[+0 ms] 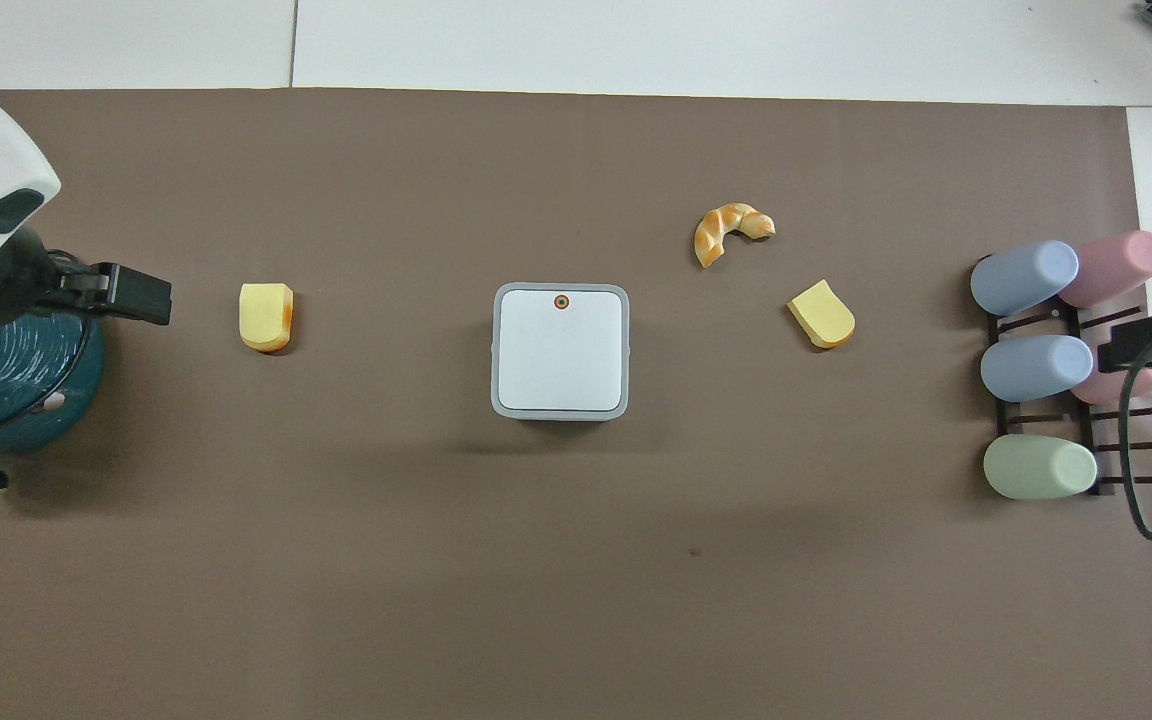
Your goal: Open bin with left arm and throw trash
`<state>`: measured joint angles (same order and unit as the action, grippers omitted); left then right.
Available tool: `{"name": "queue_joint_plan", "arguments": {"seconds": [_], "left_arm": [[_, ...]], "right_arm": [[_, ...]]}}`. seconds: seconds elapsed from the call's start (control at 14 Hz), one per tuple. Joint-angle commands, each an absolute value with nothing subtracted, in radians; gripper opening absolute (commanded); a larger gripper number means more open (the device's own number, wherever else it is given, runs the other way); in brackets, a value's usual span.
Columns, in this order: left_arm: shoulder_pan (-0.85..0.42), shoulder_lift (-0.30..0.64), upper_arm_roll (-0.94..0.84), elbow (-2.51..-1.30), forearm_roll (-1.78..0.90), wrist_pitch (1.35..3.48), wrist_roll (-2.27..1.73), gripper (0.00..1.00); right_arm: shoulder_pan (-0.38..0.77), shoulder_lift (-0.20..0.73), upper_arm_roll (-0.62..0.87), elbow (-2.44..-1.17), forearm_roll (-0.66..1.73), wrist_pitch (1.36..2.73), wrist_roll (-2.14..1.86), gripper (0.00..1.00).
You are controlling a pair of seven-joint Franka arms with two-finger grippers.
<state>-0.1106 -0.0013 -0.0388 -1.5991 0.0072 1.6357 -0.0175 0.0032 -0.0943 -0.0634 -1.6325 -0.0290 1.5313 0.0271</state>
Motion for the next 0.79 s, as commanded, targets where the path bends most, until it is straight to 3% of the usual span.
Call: {"name": "queue_joint_plan", "arguments": {"seconds": [0.0,0.72], "left_arm": [[-0.104,-0.003,-0.043,-1.589,-0.008,1.621,-0.005,1.0],[-0.107,-0.002,-0.043,-1.588,-0.018,1.628,-0.005,1.0]], "right_arm": [[-0.002,-0.109,-0.06,-1.638,-0.018,1.517,0.025,1.0],[-0.002,-0.109,-0.06,-1.638,-0.018,1.517,0.025,1.0]]}}
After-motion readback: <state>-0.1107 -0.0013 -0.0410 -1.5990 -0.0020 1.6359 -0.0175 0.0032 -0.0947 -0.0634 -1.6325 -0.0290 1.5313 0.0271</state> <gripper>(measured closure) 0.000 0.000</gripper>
